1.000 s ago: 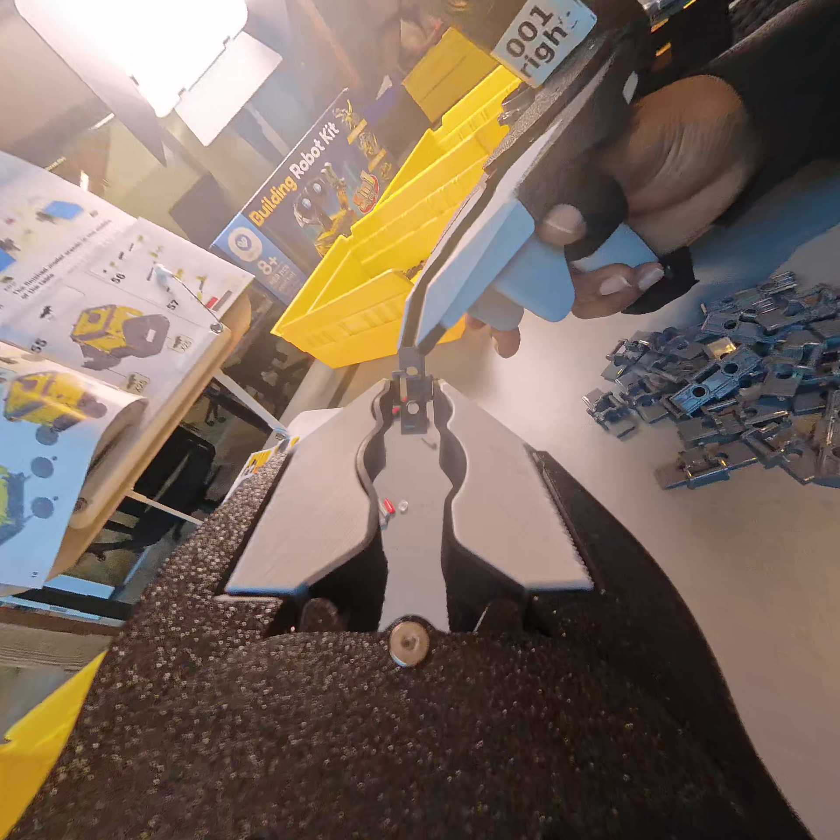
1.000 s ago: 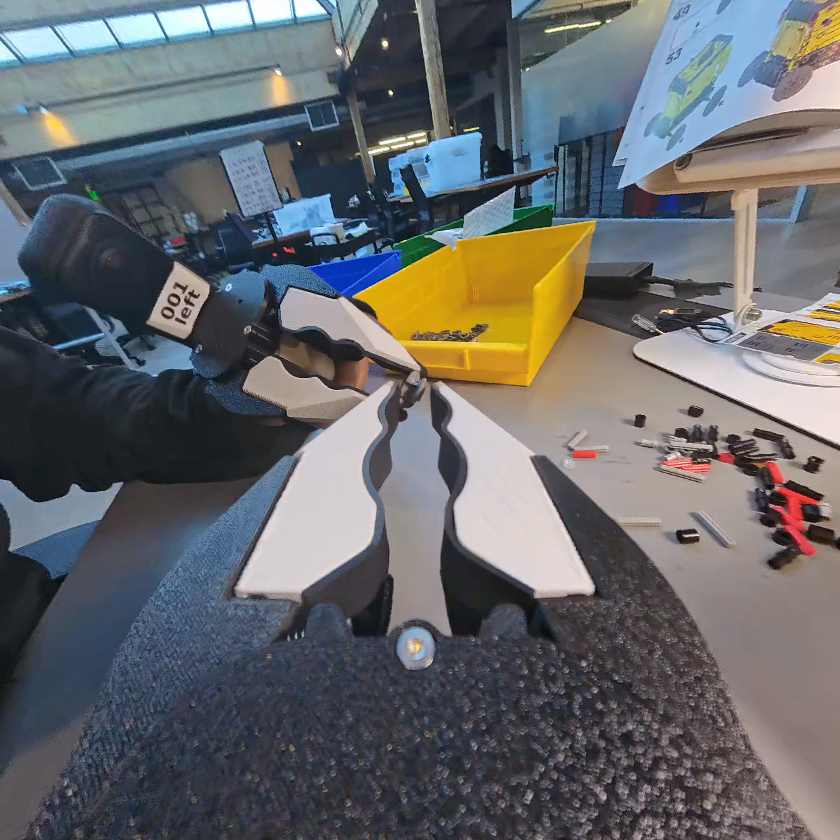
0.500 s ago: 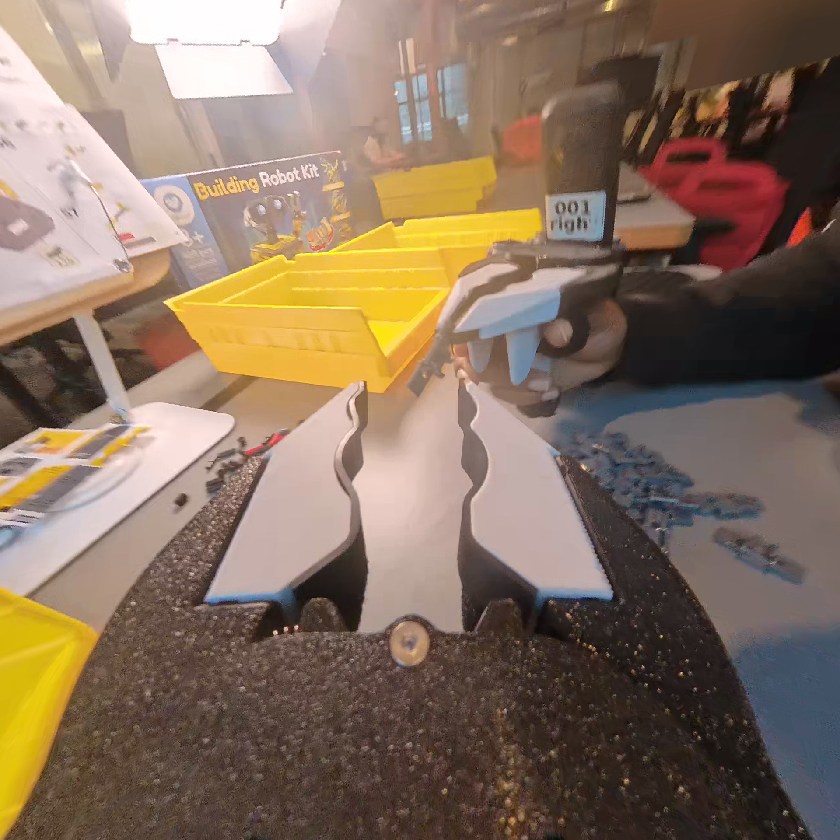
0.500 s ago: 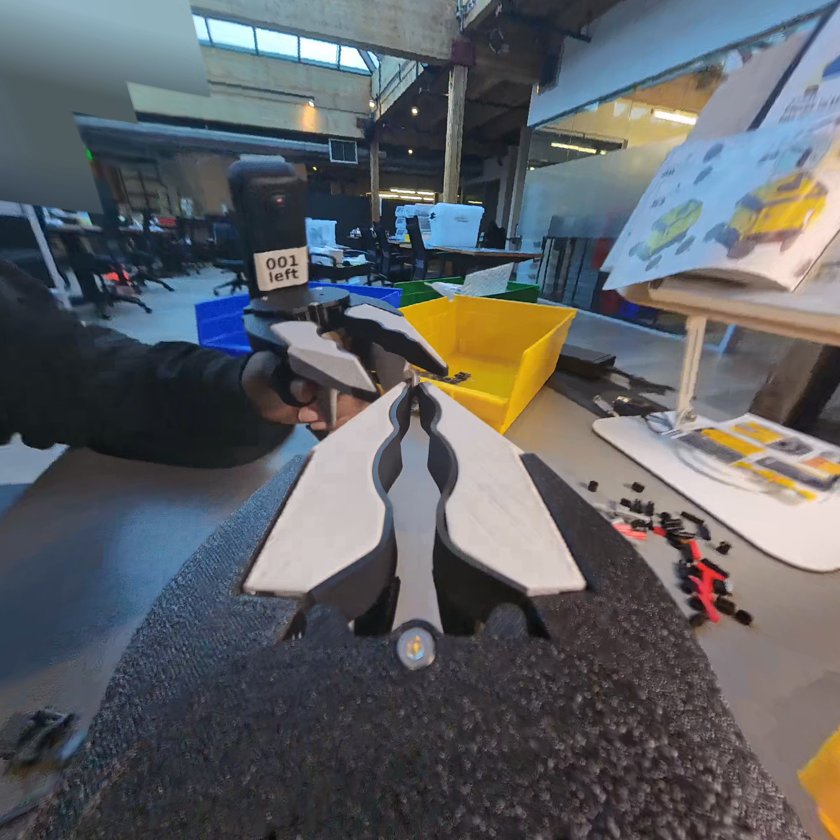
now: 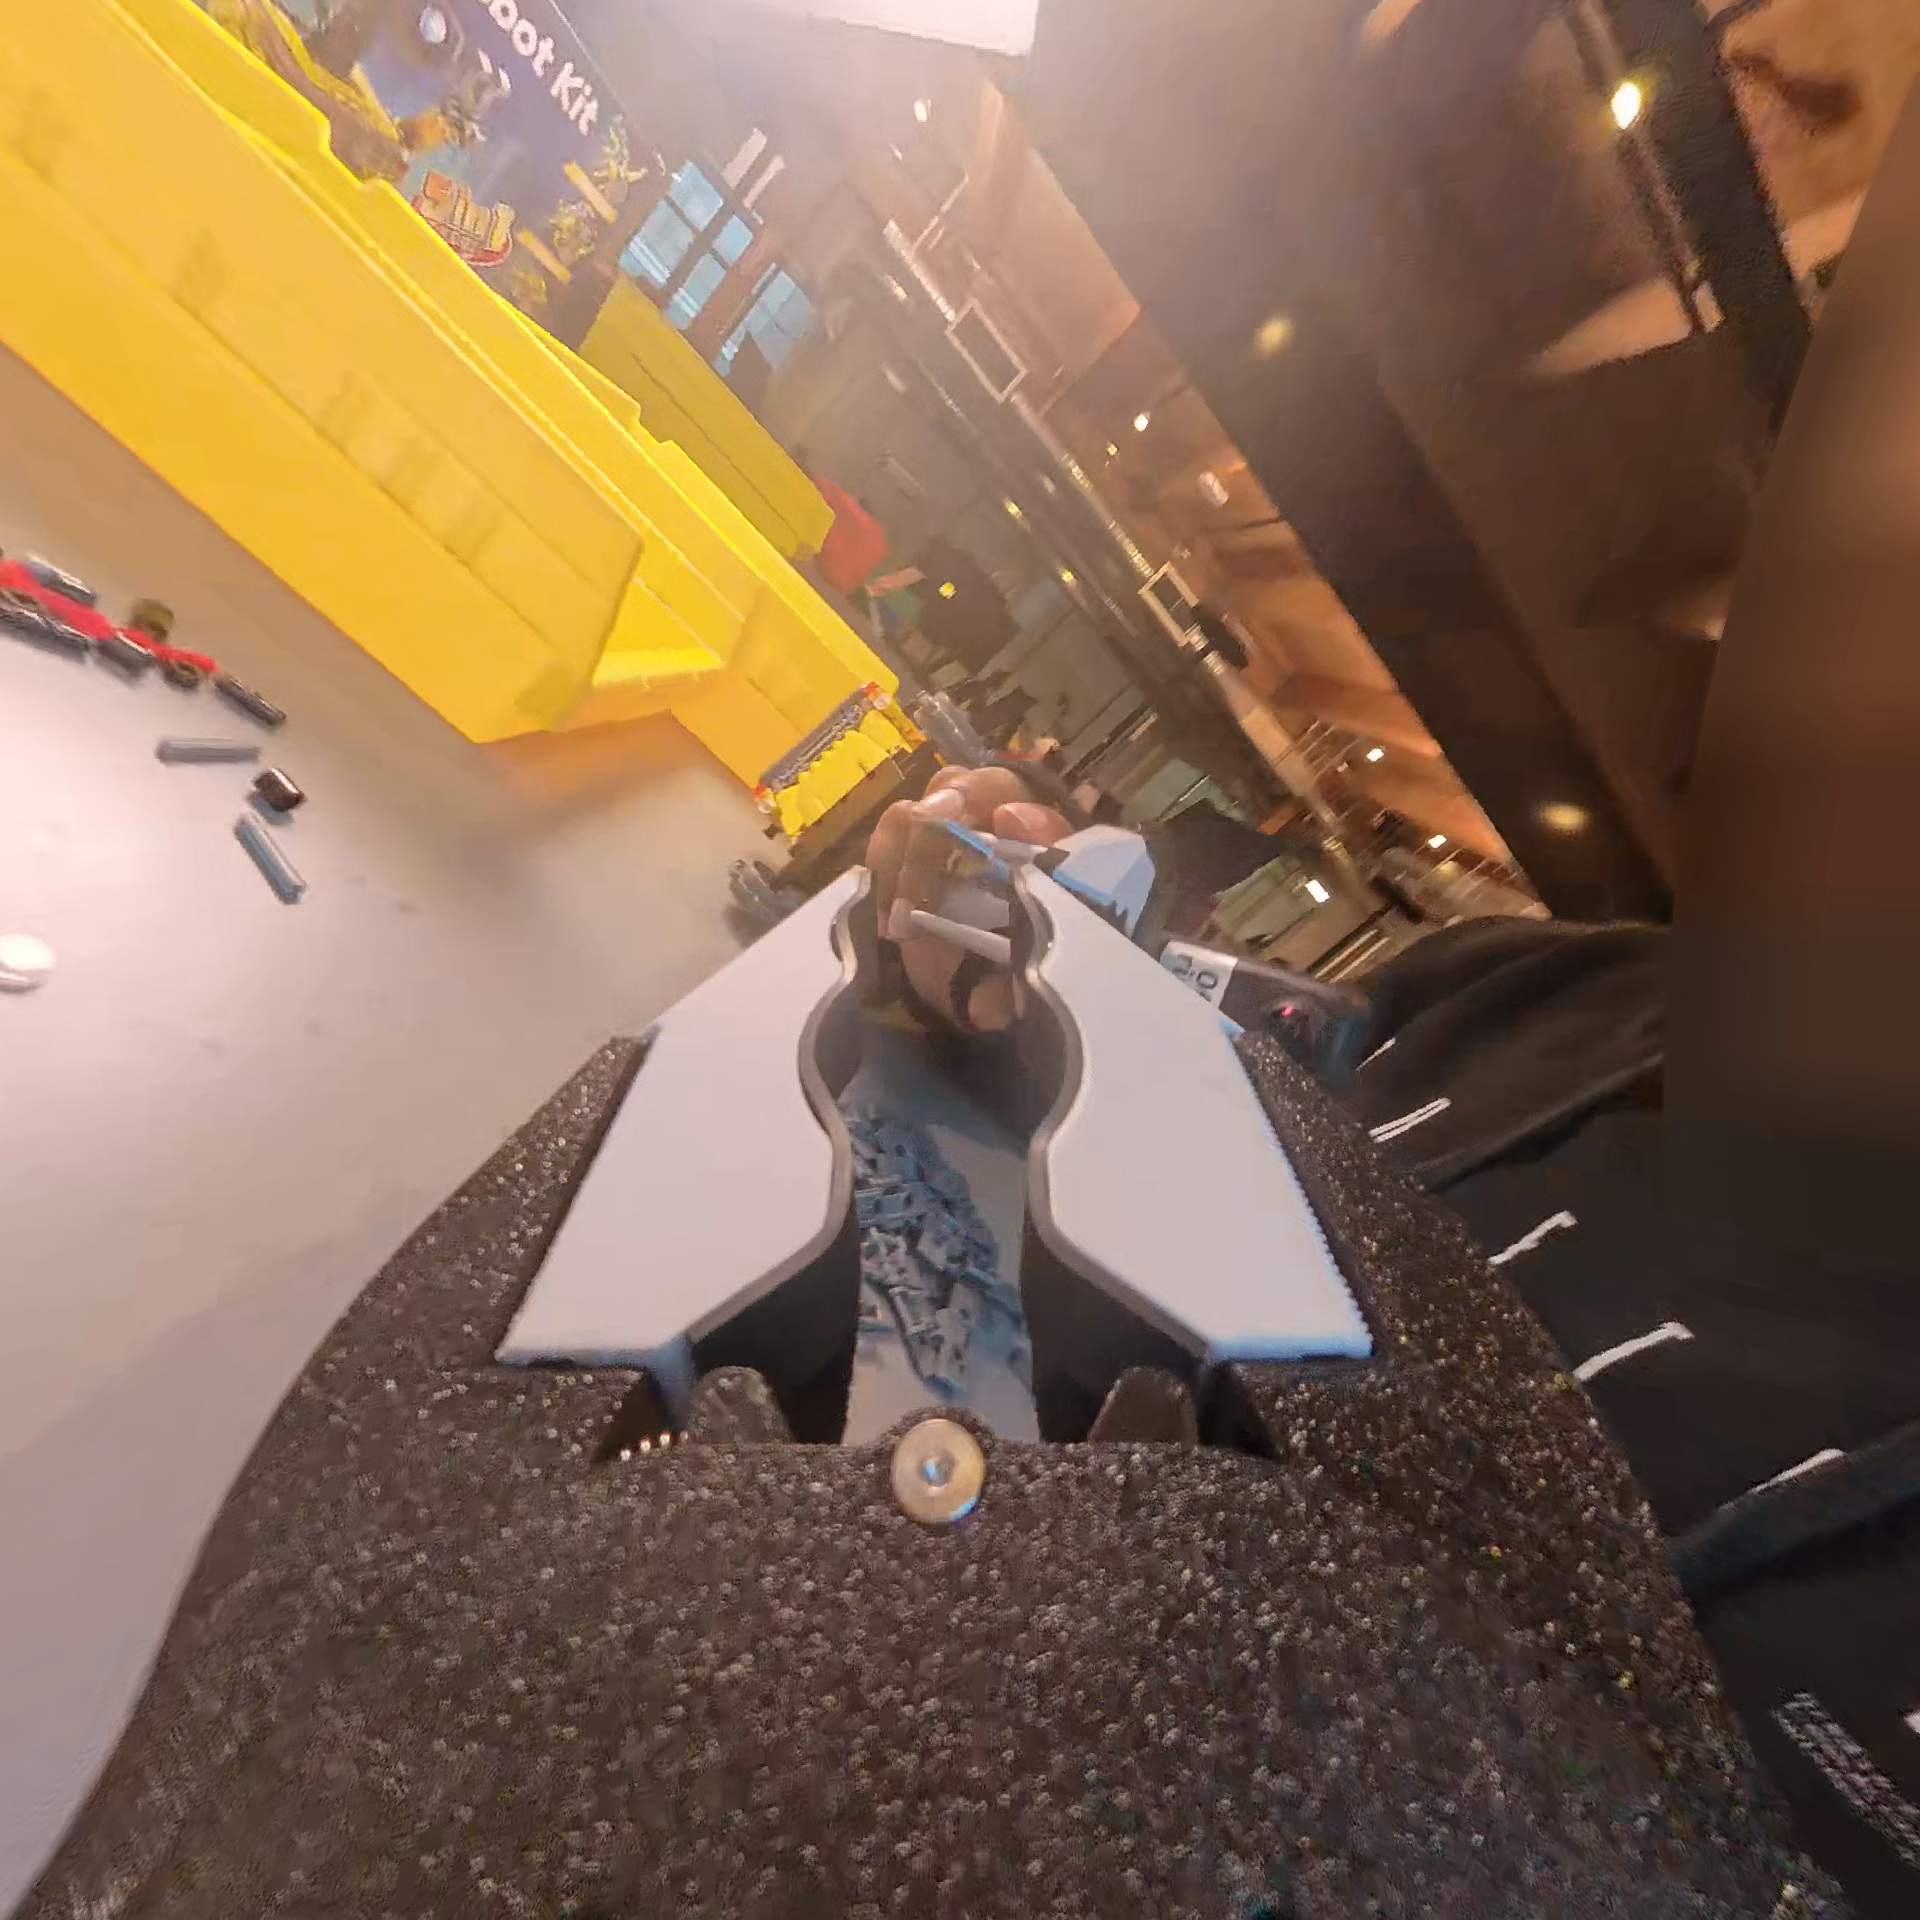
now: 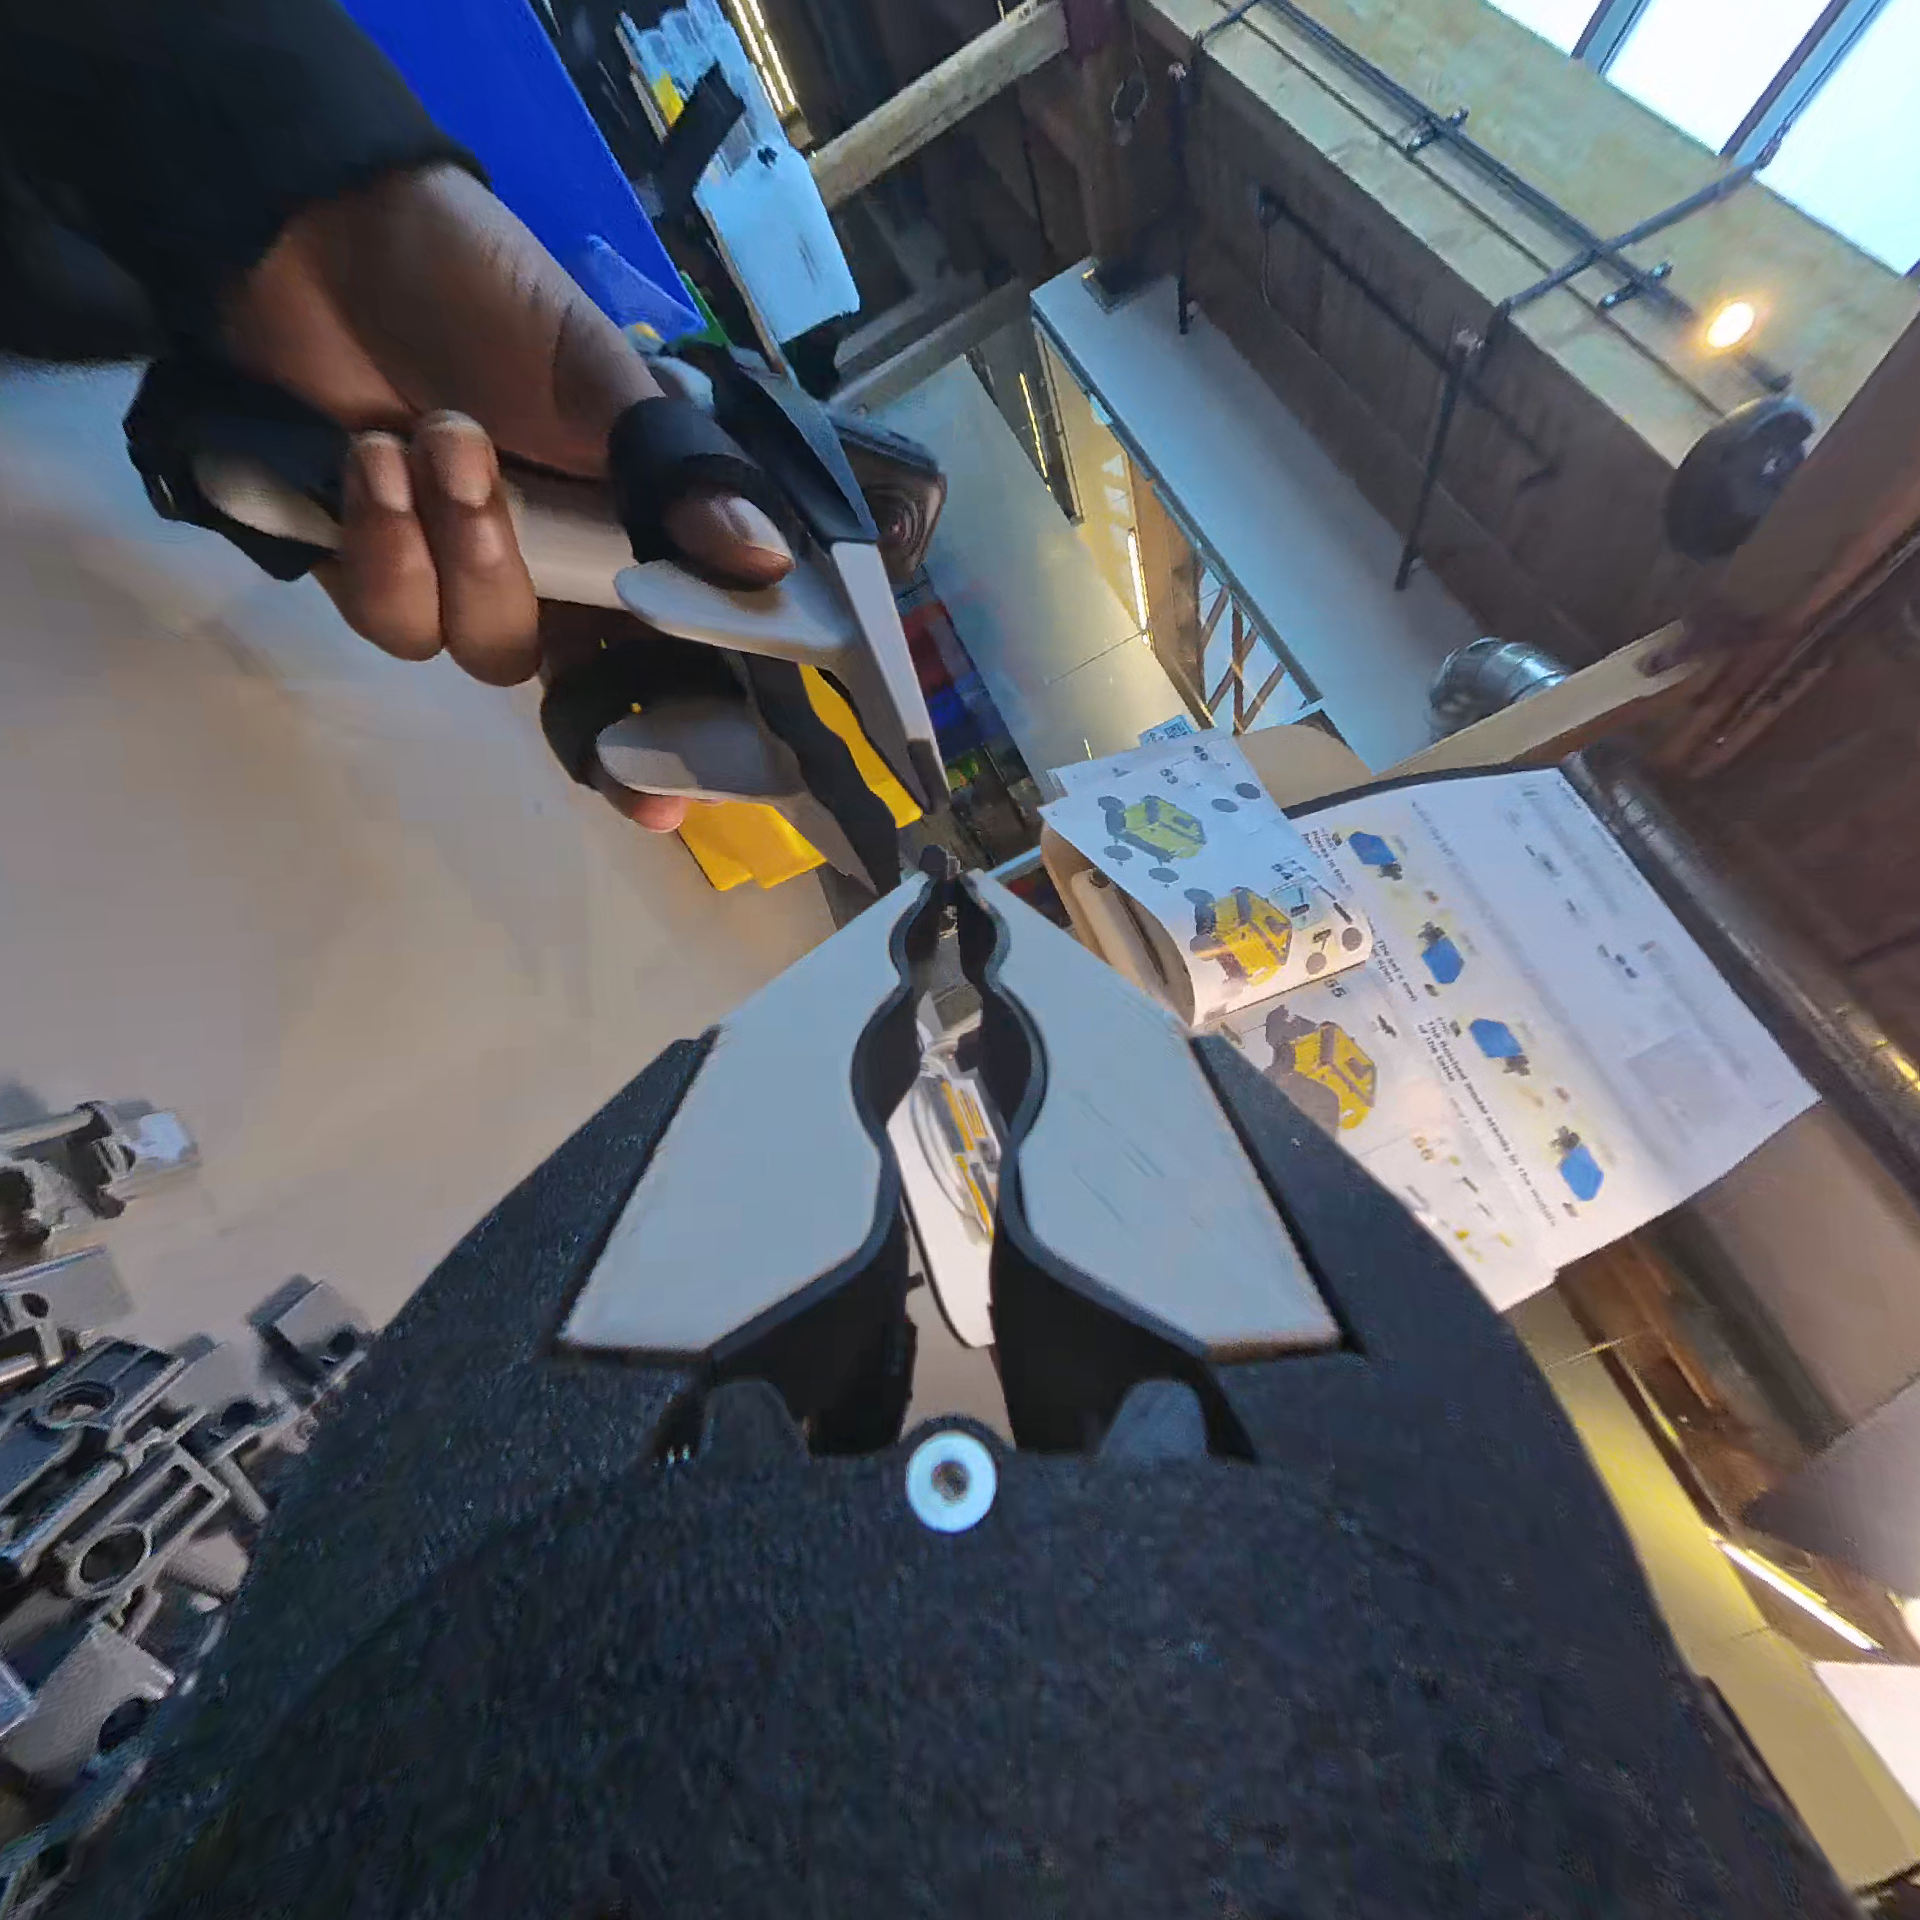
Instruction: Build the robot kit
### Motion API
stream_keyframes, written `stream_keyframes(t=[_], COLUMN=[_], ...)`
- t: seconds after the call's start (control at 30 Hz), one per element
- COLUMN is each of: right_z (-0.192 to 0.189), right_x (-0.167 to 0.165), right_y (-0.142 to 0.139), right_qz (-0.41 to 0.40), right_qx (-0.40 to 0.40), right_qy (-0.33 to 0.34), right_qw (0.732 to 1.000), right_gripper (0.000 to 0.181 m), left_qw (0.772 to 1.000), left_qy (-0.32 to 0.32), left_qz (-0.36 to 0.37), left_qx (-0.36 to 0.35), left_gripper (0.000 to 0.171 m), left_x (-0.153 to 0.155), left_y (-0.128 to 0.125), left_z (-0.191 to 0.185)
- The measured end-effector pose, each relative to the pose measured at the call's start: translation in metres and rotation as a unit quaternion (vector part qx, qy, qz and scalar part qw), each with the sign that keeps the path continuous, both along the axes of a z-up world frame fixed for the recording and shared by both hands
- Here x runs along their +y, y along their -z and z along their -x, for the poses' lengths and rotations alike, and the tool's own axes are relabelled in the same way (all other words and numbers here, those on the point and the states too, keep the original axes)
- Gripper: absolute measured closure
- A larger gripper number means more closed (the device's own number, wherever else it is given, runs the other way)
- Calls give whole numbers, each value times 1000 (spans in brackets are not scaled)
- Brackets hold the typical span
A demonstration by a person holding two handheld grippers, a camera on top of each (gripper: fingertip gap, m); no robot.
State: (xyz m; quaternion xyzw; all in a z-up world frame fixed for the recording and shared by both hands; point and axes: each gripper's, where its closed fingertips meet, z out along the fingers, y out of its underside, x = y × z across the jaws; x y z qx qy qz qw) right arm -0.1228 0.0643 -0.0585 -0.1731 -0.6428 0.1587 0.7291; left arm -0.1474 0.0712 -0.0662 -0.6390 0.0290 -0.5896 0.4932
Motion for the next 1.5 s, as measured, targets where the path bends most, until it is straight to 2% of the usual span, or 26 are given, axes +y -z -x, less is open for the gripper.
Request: stream_keyframes(t=[0.07, 0.3, 0.33, 0.63, 0.83, 0.93, 1.03, 1.17, 1.5], right_z=[1, 4, 4, 3, 3, 5, 6, 6, 6], right_x=[-3, -5, -6, -11, -11, -11, -11, -6, 2], right_y=[3, 11, 11, 10, 7, 11, 12, 12, 14], right_qz=[-22, -46, -46, -7, 102, 191, 251, 277, 295], right_qx=[-5, -16, -19, -17, -19, -46, -51, -49, -46], right_qy=[5, 11, 9, -11, -48, -79, -98, -94, -93], right_qw=[1000, 999, 999, 1000, 993, 977, 962, 955, 950], right_gripper=[179, 179, 179, 175, 162, 150, 149, 163, 174], left_qw=[999, 998, 998, 999, 999, 999, 999, 999, 999], left_qy=[12, 30, 29, 39, 31, 34, 38, 38, 28], left_qz=[5, 31, 32, 9, -10, -19, -22, -17, -1], left_qx=[-31, -45, -44, -37, -29, -29, -15, -11, 19], left_gripper=[152, 160, 165, 167, 167, 167, 167, 167, 167], left_x=[-1, -2, -2, -6, -7, -8, -9, -9, -6], left_y=[-3, 3, 5, 0, -4, -6, -4, -1, 8], left_z=[-2, -15, -14, -15, -11, -11, -16, -17, -17])
